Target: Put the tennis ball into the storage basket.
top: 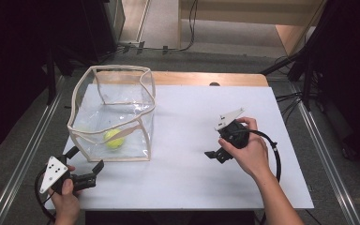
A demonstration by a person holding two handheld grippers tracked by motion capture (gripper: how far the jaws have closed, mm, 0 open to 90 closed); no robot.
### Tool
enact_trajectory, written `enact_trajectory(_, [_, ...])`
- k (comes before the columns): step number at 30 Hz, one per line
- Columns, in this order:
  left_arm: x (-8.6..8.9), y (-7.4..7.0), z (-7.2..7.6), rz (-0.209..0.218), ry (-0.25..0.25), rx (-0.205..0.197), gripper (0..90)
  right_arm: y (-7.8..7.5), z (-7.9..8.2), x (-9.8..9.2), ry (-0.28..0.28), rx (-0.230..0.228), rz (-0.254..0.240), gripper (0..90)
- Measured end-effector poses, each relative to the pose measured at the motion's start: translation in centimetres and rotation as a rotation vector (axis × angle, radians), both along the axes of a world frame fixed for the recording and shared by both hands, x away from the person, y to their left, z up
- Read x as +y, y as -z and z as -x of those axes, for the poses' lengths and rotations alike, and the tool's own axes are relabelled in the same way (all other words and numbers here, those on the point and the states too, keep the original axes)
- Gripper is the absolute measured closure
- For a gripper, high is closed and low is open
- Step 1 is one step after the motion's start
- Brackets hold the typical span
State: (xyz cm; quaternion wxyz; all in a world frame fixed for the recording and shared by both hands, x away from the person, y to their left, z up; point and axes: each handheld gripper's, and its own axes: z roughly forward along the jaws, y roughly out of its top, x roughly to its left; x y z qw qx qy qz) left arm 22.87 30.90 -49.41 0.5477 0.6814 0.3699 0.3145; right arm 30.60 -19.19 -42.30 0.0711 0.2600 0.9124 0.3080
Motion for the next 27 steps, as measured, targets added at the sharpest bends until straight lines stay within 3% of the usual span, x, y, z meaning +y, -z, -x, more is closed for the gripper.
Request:
enact_trajectory(17, [-0.1, 0.0, 0.0, -0.005, 0.0, 0.0, 0.0, 2.0, 1.6, -3.4, 0.073, 0.005, -0.073, 0.0])
enact_trajectory(27, [-0.1, 0.0, 0.0, -0.005, -0.001, 0.001, 0.0, 2.9, 2.2, -5.0, 0.117, -0.014, -0.099, 0.0])
